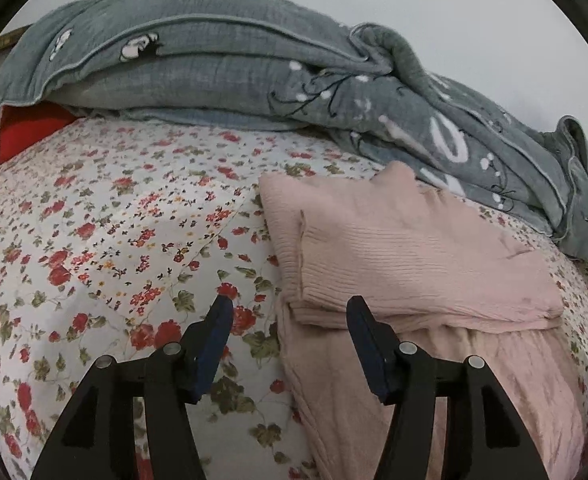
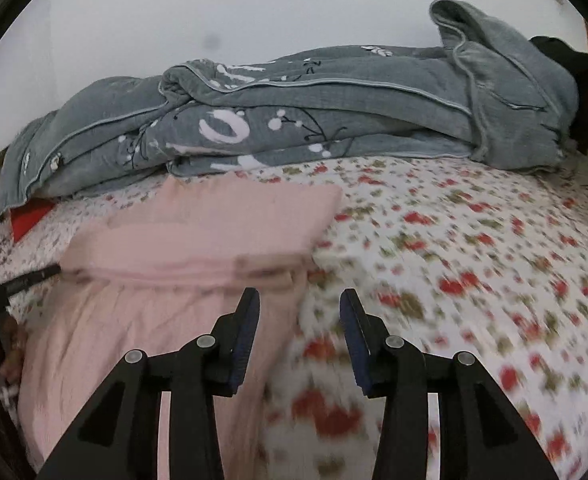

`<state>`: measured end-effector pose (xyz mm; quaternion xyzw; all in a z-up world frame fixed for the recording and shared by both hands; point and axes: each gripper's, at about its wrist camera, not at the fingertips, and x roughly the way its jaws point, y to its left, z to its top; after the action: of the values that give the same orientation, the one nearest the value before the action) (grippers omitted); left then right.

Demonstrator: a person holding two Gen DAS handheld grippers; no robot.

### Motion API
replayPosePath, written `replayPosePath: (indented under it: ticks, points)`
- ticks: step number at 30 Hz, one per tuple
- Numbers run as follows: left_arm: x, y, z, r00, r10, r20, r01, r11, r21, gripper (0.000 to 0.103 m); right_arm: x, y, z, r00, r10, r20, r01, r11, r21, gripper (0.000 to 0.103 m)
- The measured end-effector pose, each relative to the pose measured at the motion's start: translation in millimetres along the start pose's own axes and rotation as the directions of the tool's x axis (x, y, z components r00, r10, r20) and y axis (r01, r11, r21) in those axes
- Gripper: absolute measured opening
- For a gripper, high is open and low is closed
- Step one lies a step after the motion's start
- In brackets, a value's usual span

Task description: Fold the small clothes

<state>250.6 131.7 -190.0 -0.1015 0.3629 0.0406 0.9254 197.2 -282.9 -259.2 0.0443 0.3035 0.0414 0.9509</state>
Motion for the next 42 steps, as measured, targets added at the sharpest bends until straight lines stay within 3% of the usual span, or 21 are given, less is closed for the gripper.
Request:
replayPosePath:
  ticks: [9, 13, 18, 20, 22, 25, 30, 35, 36, 37, 38, 39, 40, 42]
  points:
    - [-58.2, 3.9, -58.8, 0.999, -0.046, -0.008, 0.046, 0.998, 0.036, 0.056, -60.9, -5.4, -67.6, 0.992, 0.084, -0.098, -0.081, 0.996, 0.032, 0.042]
    - [-95.6, 6.6, -89.4, 0.999, -0.033, 0.031, 0.031, 0.998, 0.057, 0.057, -77.6, 8.1, -97.7, 0.991, 0.1, -0.087, -0.104, 0.994, -0.037, 0.042]
    - [-128.8, 3.9, -130.3, 0.997, -0.068, 0.028, 0.066, 0.996, 0.063, 0.061, -97.8, 19.4, -121.1, 0.987, 0.156, -0.03, -0.158, 0.983, -0.09, 0.042]
    - [-133.2, 2.0, -146.8, 0.995, -0.104, 0.005, 0.103, 0.993, 0.061, 0.061, -102.0, 20.6, -131.2, 0.984, 0.179, -0.023, -0.181, 0.979, -0.094, 0.042]
    - [-138.0, -3.6, -159.6, 0.996, -0.093, -0.017, 0.094, 0.993, 0.073, 0.061, -102.0, 20.4, -139.4, 0.98, 0.196, -0.02, -0.197, 0.977, -0.087, 0.042]
    - [-145.6, -12.1, -168.6, 0.994, -0.109, -0.002, 0.109, 0.989, 0.096, 0.07, -100.2, 19.8, -148.2, 0.981, 0.19, -0.033, -0.192, 0.978, -0.078, 0.042]
    - [-138.0, -23.0, -182.8, 0.991, -0.129, -0.034, 0.132, 0.986, 0.101, 0.07, -100.7, 24.1, -149.8, 0.977, 0.209, -0.03, -0.211, 0.973, -0.092, 0.043]
    - [-127.6, -30.7, -186.9, 0.995, -0.082, -0.057, 0.088, 0.991, 0.105, 0.07, -95.2, 33.4, -157.8, 0.979, 0.197, -0.055, -0.202, 0.972, -0.12, 0.048]
    - [-126.5, -32.0, -187.4, 0.996, -0.076, -0.055, 0.082, 0.992, 0.1, 0.069, -93.7, 36.5, -158.8, 0.981, 0.186, -0.058, -0.192, 0.972, -0.134, 0.048]
    - [-126.0, -32.6, -187.7, 0.996, -0.073, -0.051, 0.078, 0.992, 0.098, 0.06, -91.5, 40.2, -159.8, 0.983, 0.17, -0.063, -0.178, 0.972, -0.155, 0.047]
    - [-126.2, -33.4, -188.0, 0.997, -0.069, -0.045, 0.074, 0.992, 0.099, 0.039, -88.9, 45.7, -162.2, 0.988, 0.137, -0.071, -0.148, 0.971, -0.189, 0.044]
    - [-126.8, -34.7, -188.6, 0.996, -0.076, -0.041, 0.08, 0.991, 0.104, 0.028, -88.7, 53.3, -166.6, 0.995, 0.089, -0.053, -0.1, 0.966, -0.24, 0.022]
    - [-127.9, -35.0, -189.4, 0.994, -0.099, -0.041, 0.103, 0.989, 0.108, 0.01, -91.1, 57.8, -169.7, 0.996, 0.085, -0.041, -0.093, 0.958, -0.27, 0.005]
    - [-133.4, -31.5, -188.1, 0.991, -0.13, -0.023, 0.131, 0.986, 0.104, 0.01, -100.2, 59.1, -170.2, 0.996, 0.087, 0.008, -0.081, 0.953, -0.291, 0.005]
